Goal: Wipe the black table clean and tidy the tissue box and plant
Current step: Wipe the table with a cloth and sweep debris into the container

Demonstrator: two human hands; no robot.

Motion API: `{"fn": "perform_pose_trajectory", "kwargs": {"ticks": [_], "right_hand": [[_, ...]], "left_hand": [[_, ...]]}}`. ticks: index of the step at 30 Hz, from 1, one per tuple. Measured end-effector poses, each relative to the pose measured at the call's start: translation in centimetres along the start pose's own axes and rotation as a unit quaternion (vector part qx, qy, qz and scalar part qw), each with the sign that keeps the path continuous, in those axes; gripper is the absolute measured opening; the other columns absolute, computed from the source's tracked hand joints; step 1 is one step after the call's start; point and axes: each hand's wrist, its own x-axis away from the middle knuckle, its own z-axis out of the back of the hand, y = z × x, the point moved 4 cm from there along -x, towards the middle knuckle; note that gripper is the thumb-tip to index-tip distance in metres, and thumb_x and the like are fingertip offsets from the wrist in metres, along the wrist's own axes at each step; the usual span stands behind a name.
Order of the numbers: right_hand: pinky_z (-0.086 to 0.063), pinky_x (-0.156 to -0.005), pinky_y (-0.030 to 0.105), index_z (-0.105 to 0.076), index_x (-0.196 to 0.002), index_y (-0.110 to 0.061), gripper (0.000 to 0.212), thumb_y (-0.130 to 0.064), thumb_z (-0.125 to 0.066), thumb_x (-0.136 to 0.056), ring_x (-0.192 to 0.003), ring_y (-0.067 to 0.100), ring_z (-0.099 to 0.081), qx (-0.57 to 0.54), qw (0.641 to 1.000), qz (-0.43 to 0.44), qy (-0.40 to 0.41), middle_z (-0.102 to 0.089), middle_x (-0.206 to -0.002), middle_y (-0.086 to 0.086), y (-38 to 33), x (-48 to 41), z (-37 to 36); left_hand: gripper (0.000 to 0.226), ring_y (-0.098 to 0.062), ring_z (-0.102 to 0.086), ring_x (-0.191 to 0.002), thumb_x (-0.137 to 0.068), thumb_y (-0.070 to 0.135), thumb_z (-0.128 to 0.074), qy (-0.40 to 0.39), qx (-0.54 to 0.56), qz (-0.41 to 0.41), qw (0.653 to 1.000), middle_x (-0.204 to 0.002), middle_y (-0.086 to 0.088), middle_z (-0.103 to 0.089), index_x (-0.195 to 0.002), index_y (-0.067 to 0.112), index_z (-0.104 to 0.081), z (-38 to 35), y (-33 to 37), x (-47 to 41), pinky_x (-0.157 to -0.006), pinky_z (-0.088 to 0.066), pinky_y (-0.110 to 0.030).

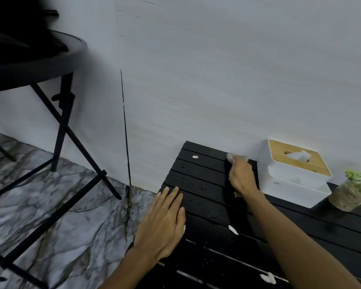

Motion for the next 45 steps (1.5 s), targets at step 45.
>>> {"fn": "perform_pose_trajectory", "kwargs": {"ticks": [45], "right_hand": [[-0.048,-0.104,0.041,-0.053,-0.138,-0.030,0.033,-0.030,-0.038,-0.109,-0.125,0.028,-0.060,-0.019,0.936,0.272,-0.224,-0.060,-0.142,0.003,-8.6,1.8,-4.7]], "left_hand": [[0.074,0.003,0.009,-0.142,-0.087,0.044,0.000,0.019,0.033,-0.029,0.999,-0.161,0.010,-0.016,-0.152,0.020,-0.027,0.7,0.2,0.6,-0.111,0.018,-0.013]]}}
